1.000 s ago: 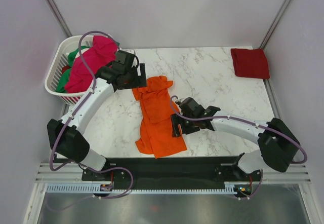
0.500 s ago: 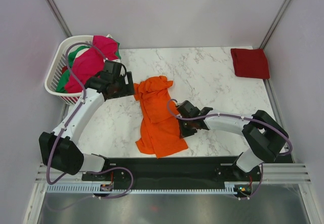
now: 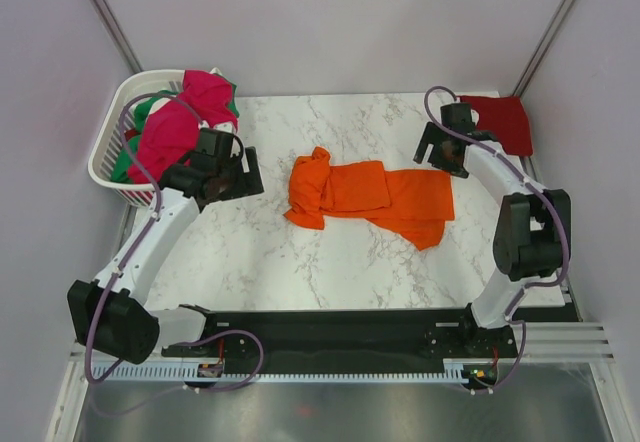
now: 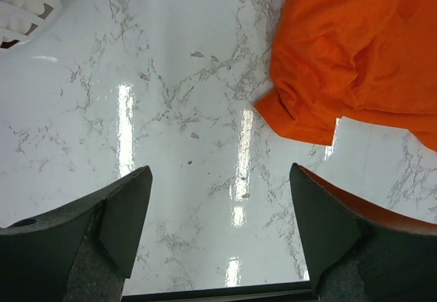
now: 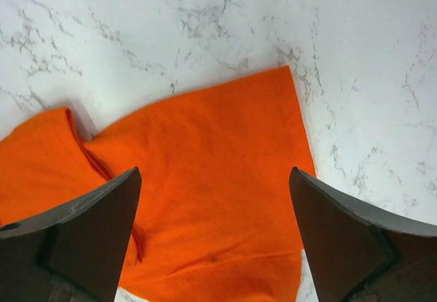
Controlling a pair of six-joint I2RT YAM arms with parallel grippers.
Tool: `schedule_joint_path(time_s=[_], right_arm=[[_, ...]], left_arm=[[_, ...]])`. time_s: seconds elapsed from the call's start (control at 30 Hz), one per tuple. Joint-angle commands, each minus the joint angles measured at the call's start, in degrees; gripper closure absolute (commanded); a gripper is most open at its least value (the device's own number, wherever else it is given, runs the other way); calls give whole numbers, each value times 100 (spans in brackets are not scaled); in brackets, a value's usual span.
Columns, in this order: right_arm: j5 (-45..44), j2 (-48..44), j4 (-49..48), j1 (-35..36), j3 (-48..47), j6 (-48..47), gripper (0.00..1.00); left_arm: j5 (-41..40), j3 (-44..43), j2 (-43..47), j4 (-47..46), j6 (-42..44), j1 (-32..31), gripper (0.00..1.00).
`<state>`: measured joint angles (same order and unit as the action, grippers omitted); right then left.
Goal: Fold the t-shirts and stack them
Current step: Flatten the tshirt out
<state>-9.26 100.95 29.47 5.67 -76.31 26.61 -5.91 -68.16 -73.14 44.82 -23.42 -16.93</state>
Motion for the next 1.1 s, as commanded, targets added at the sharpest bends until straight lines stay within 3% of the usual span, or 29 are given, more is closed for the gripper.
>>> schedule_joint_path(time_s=[0.0,0.17,0.4,0.53,0.93,1.03,1.07], right_arm=[[-94,-512,568,276,1,-314,2],[415,-1708,375,312,1553,-227,3],[1180,-3088,59,92,3209,265,24],[1769,-3055,-134,101,3596,494,32],[1840,-2730,-706,92,4186,714,32],[1901,-2572,-908,83,4265,661,35],[1927,-2493,-1021,75,4291,635,41]], left_arm=[[47,337,291,-201,153,32,11],[160,839,275,-456,-13,40,11],[881,1208,257,-860,-277,32,14],[864,1217,178,-887,-216,23,15],[1118,1402,178,-1054,-338,-56,17],[1110,1385,-6,-1186,-522,-310,18],[1040,1341,-94,-1229,-567,-415,18]])
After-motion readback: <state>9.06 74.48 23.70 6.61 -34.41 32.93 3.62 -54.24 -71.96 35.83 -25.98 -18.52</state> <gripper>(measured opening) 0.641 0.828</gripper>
